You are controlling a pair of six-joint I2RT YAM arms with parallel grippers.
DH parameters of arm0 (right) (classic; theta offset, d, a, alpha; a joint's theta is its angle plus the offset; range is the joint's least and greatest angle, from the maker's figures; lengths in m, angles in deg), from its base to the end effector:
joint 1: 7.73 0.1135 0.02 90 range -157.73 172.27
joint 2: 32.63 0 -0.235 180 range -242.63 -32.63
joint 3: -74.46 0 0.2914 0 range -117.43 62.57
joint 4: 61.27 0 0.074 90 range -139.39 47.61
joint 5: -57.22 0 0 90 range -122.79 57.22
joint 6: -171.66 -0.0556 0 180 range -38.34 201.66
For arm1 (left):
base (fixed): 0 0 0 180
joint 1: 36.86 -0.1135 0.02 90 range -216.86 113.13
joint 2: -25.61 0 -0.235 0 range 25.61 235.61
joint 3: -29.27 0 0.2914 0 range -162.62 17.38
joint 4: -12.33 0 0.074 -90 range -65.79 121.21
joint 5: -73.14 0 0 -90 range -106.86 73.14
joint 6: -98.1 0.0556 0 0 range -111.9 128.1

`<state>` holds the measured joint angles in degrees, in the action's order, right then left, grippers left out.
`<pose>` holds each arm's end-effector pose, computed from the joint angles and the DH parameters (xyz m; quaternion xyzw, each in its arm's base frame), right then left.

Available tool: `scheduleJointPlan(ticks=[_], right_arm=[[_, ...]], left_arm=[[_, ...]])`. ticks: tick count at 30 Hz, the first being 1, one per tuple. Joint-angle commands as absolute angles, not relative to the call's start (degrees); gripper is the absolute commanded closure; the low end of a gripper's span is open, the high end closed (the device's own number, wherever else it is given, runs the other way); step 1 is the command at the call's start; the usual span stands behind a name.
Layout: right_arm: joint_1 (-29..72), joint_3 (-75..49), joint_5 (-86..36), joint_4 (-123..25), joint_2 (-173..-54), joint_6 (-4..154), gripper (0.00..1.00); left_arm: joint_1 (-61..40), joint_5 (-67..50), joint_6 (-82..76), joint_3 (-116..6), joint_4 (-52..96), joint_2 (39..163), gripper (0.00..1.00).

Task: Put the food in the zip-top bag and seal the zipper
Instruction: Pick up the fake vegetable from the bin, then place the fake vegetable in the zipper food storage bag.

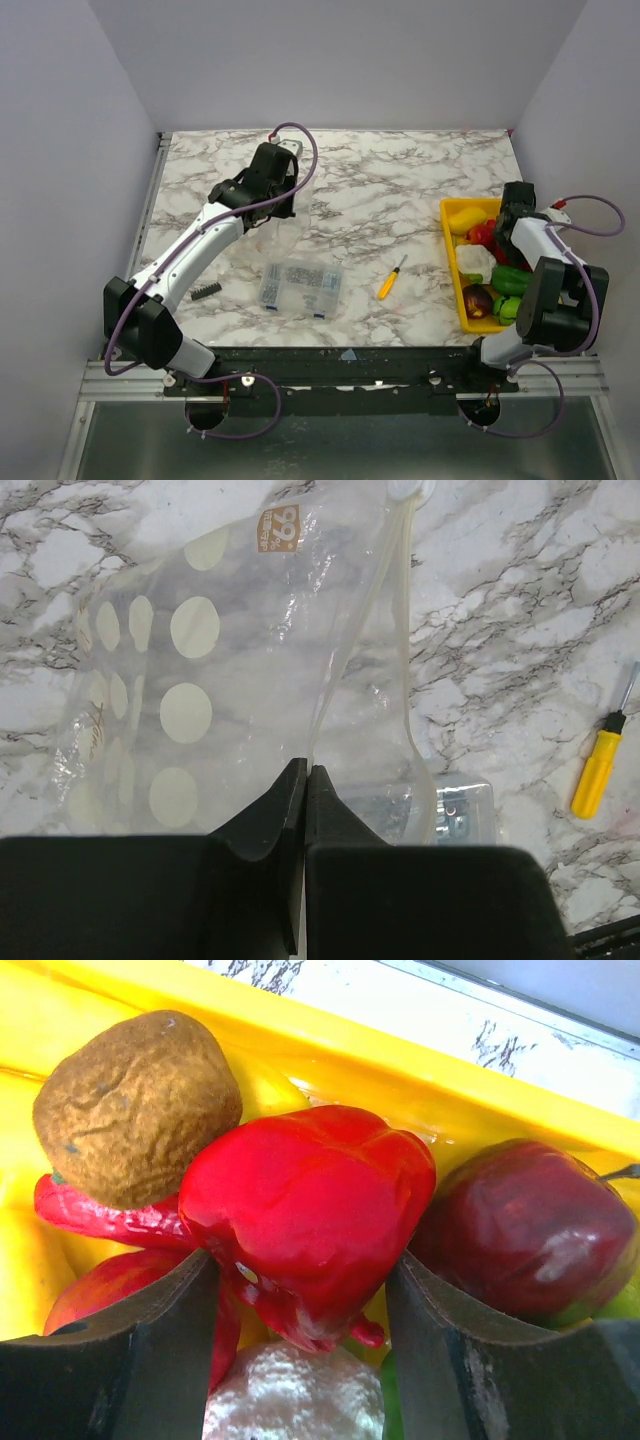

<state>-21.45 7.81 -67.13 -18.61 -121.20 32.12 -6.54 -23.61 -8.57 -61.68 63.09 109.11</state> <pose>0.3189 -0.1102 0.1313 0.5441 0.7595 -0.2095 0.2886 0.3282 -0.1844 0.2961 0.0858 0.9128 -0.1081 0.3843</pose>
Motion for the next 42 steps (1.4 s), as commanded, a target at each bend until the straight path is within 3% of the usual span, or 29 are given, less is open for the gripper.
scheduleJointPlan(ticks=[1, 12, 25, 34, 42], right_arm=[[-21.28, 10.65, -66.17, -20.70, -116.04, 35.05, 0.50], [-21.25, 13.46, -61.44, -25.08, -108.40, 38.70, 0.82], [-18.00, 8.45, -49.01, -21.62, -97.66, 44.42, 0.95], [-1.90, 7.40, -15.79, -35.92, -94.28, 41.64, 0.98], [23.68, 9.08, -6.90, -62.83, -103.39, 33.81, 0.97]], left_arm=[[-6.89, -21.87, -9.65, -63.46, 62.97, 110.79, 1.00], [-6.89, -22.09, -13.50, -64.97, 65.44, 112.42, 1.00], [-7.51, -23.16, -10.67, -70.55, 67.12, 115.09, 1.00], [-8.13, -19.78, -9.83, -69.06, 65.41, 112.85, 1.00], [-8.12, -18.89, -9.57, -66.38, 63.72, 110.42, 1.00]])
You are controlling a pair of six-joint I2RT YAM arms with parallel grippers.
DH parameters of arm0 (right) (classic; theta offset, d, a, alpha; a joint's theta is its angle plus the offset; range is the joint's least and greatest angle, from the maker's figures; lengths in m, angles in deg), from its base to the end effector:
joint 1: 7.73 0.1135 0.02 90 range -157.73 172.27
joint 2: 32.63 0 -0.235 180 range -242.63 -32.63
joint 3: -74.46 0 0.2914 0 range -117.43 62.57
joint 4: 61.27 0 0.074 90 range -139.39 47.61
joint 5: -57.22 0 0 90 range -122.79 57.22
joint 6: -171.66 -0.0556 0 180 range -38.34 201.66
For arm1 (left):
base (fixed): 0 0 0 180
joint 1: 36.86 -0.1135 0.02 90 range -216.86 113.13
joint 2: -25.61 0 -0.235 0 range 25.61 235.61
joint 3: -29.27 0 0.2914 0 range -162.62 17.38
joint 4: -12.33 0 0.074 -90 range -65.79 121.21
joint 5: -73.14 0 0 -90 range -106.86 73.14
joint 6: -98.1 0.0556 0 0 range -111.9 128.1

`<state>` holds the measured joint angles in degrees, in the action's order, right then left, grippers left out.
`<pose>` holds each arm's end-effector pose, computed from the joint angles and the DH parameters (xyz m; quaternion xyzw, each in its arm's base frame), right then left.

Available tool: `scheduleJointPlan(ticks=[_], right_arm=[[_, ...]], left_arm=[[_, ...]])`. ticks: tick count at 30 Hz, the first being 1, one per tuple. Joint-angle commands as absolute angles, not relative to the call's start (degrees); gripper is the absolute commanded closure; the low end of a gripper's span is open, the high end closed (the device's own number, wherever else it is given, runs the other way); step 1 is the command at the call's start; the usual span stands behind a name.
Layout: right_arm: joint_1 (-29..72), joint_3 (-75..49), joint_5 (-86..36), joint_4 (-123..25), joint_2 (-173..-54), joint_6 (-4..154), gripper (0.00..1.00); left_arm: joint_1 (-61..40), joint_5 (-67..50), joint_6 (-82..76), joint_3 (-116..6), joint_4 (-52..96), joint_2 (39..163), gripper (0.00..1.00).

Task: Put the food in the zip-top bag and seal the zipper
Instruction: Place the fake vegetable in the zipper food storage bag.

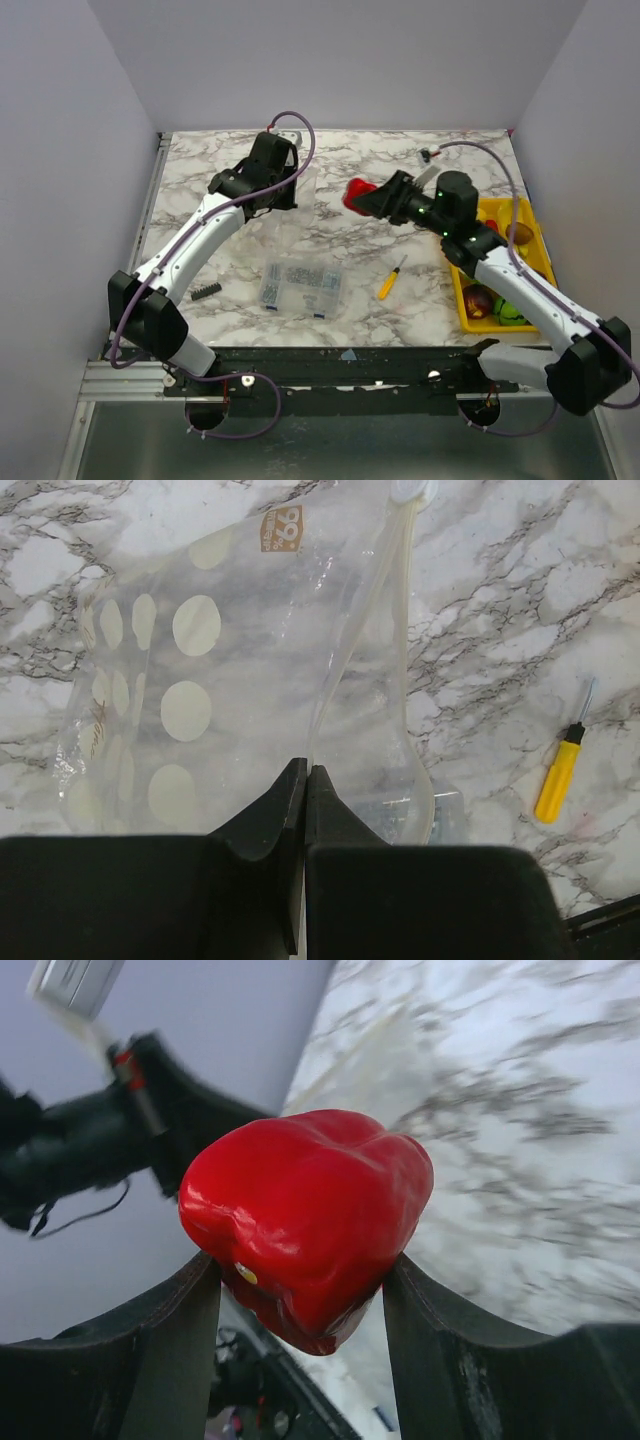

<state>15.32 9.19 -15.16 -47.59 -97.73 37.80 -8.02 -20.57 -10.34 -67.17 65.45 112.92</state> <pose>0.3025 0.1470 0.2979 0.0469 0.7805 0.4376 0.4441 0.3432 -0.1849 0.3045 0.0708 0.9173 -0.1293 0.3698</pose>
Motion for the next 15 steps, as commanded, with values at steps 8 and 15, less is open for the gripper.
scheduleJointPlan(ticks=[8, 15], right_arm=[[30.59, 10.35, -9.48, -75.10, -111.03, 29.83, 0.97], [30.53, 10.81, -9.14, -79.51, -110.37, 26.93, 0.97]], left_arm=[[-8.21, -18.46, -10.35, -65.07, 62.71, 107.70, 1.00], [-8.40, -18.28, -10.90, -64.77, 62.66, 107.17, 1.00]])
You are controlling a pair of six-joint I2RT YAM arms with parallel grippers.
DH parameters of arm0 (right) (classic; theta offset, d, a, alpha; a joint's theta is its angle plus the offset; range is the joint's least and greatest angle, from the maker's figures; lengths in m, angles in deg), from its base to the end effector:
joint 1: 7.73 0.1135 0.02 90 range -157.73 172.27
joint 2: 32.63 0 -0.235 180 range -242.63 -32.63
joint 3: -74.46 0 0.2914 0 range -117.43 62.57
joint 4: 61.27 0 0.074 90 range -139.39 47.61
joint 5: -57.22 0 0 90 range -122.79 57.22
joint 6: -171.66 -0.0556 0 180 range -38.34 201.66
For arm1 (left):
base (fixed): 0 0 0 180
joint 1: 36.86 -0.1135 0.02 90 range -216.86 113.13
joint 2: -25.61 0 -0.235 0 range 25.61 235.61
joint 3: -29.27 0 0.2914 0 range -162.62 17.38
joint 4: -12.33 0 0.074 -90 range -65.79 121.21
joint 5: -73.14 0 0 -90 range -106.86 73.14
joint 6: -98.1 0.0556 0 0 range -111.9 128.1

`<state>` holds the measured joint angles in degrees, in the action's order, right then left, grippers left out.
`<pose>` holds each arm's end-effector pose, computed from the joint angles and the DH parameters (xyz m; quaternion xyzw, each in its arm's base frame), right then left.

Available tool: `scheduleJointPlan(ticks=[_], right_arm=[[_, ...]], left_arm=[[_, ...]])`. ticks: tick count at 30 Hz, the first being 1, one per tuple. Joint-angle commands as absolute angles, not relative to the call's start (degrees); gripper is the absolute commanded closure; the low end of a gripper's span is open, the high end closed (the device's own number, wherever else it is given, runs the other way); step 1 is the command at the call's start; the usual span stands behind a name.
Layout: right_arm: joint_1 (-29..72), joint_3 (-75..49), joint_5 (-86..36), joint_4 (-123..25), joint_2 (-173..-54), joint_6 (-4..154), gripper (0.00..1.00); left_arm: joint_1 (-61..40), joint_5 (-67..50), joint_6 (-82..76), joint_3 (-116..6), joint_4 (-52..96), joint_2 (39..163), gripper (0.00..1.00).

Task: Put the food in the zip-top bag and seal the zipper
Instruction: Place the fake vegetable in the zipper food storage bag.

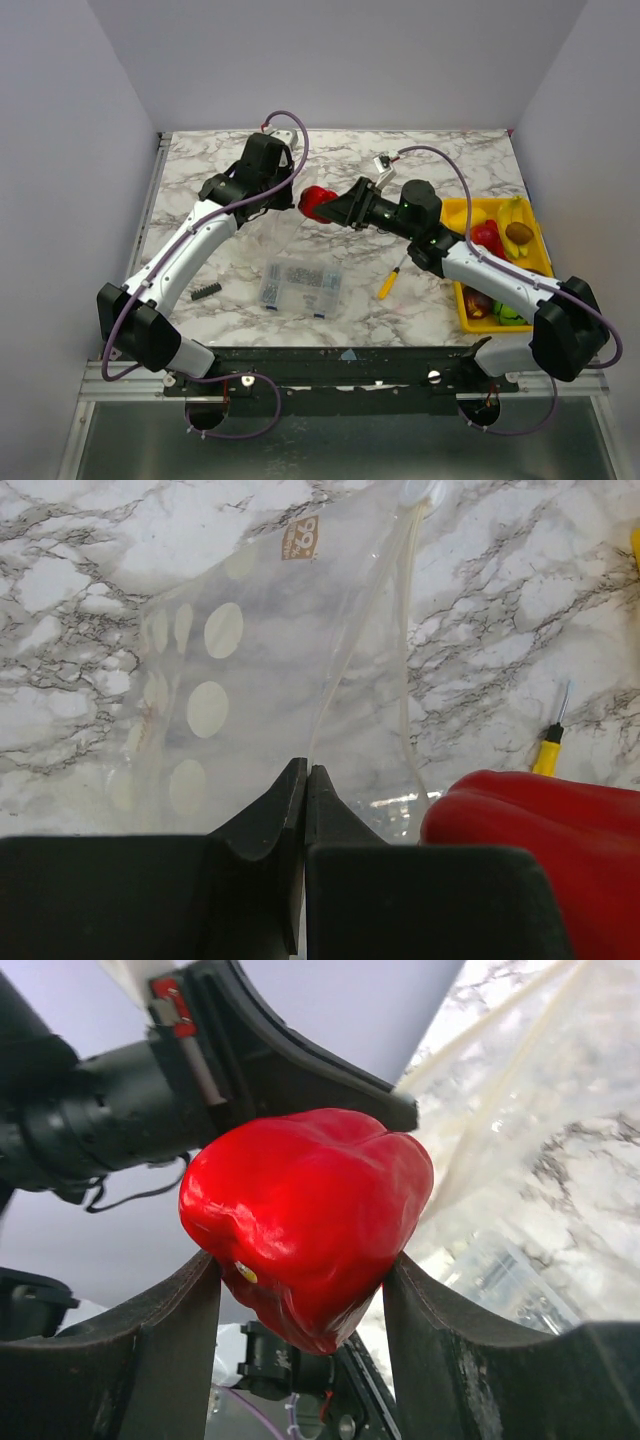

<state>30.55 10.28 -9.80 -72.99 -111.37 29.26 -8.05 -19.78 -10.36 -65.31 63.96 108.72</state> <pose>0.2858 0.2532 0.2645 -0.0490 0.7214 0.5819 0.3722 0.3312 -0.1789 0.3212 0.0711 0.9039 -0.1477 0.3951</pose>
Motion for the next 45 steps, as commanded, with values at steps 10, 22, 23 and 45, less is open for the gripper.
scheduleJointPlan(ticks=[10, 22, 23, 45], right_arm=[[31.69, 13.64, -10.46, -85.52, -118.75, 20.18, 0.97], [31.70, 8.83, -10.17, -73.09, -120.19, 23.08, 0.44], [31.72, 7.95, -10.03, -71.49, -120.26, 23.86, 0.38], [31.08, -4.78, -38.99, -28.99, -107.21, 41.66, 0.09]], left_arm=[[-9.36, -17.13, -12.11, -63.70, 61.16, 105.17, 1.00], [-9.71, -17.48, -12.88, -62.68, 60.09, 103.70, 1.00], [-9.71, -17.48, -12.82, -62.61, 60.09, 103.63, 1.00], [-10.06, -17.13, -12.64, -62.31, 60.06, 103.85, 1.00]])
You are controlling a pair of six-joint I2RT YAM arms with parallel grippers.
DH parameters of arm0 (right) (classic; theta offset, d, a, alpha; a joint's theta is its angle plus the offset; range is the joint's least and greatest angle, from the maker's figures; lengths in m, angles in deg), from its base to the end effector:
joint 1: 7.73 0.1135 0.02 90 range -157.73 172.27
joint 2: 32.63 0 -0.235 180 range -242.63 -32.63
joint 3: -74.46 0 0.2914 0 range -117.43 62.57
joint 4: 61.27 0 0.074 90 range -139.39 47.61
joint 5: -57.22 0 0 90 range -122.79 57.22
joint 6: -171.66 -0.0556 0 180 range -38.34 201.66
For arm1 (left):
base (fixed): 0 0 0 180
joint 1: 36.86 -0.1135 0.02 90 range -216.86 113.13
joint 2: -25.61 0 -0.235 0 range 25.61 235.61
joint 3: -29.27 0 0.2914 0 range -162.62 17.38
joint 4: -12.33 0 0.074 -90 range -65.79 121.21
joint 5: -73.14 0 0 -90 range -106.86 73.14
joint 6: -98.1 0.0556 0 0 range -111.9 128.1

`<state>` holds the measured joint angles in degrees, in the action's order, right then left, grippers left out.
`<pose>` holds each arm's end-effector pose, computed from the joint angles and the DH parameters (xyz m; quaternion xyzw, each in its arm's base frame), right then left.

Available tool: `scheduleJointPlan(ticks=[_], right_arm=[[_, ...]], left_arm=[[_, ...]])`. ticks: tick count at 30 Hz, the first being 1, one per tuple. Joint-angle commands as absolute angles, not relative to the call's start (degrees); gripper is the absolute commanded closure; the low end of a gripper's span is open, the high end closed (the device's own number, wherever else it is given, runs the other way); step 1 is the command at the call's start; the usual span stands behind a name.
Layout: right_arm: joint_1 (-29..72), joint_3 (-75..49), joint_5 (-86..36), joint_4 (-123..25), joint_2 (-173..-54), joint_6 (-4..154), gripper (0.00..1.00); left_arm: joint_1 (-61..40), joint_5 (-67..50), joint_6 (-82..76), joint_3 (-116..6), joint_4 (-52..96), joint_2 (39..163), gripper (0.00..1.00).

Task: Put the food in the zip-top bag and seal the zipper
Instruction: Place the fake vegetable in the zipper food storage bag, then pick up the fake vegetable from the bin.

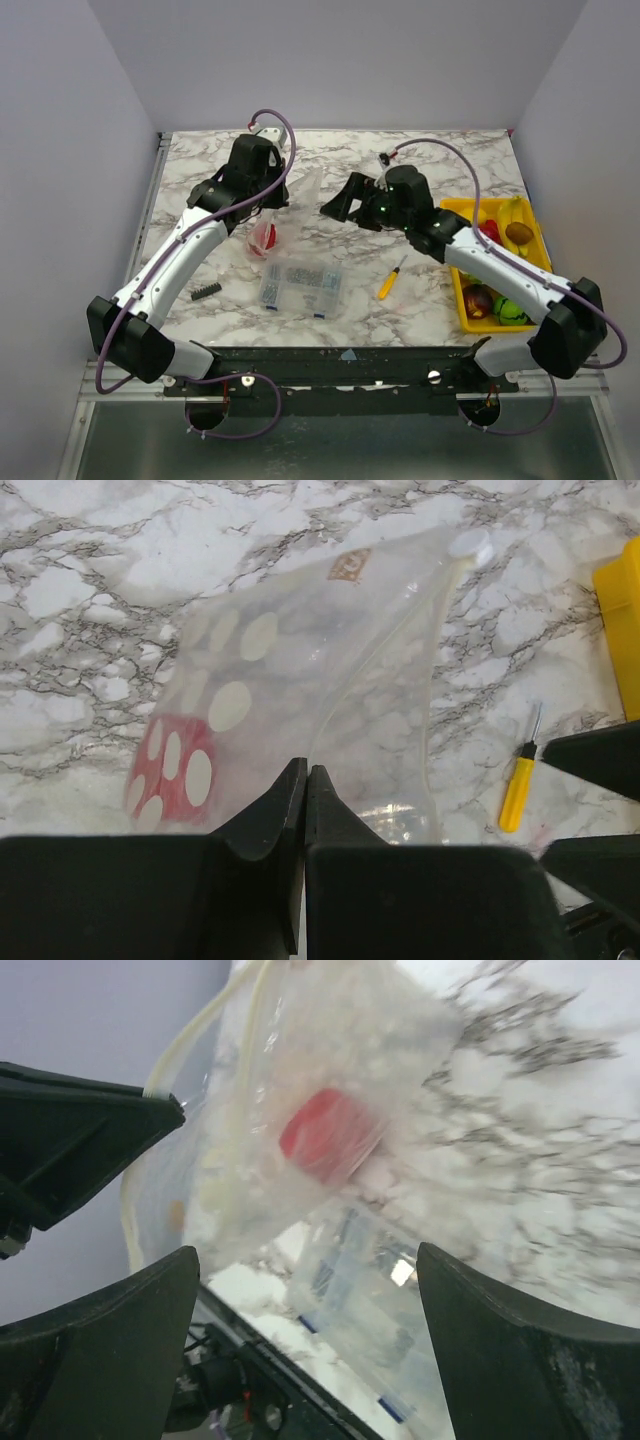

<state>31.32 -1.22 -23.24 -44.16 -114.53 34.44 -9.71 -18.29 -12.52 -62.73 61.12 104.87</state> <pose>0.3008 0.2559 0.2636 0.0137 0.8337 0.4251 0.3521 0.3256 -0.1654 0.3324 0.0451 0.8900 -0.1735 0.4192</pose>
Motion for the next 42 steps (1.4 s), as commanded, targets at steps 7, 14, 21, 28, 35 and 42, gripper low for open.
scheduleJointPlan(ticks=[7, 14, 21, 28, 35, 42], right_arm=[[27.37, -2.42, -64.10, -7.87, -99.16, 35.24, 0.08], [8.39, 6.48, -66.43, 0.67, -93.14, 27.66, 0.09], [-11.46, 8.54, -62.83, 0.84, -94.23, 28.51, 0.09], [-27.16, 9.21, -63.78, 0.23, -92.78, 30.86, 0.08], [-35.40, 15.85, -56.79, -4.98, -92.61, 34.00, 0.06], [-35.44, 18.97, -48.57, -10.17, -92.32, 36.30, 0.02]], left_arm=[[-10.23, -16.90, -12.55, -62.59, 60.14, 104.15, 1.00], [-10.41, -16.89, -12.56, -62.59, 60.20, 104.02, 1.00], [-10.70, -14.79, -12.73, -62.60, 60.09, 104.52, 1.00], [-11.11, -13.67, -13.06, -62.60, 59.83, 104.21, 1.00], [-11.34, -12.46, -13.43, -62.73, 60.06, 105.01, 1.00], [-11.25, -12.73, -13.34, -62.68, 59.94, 105.25, 1.00]])
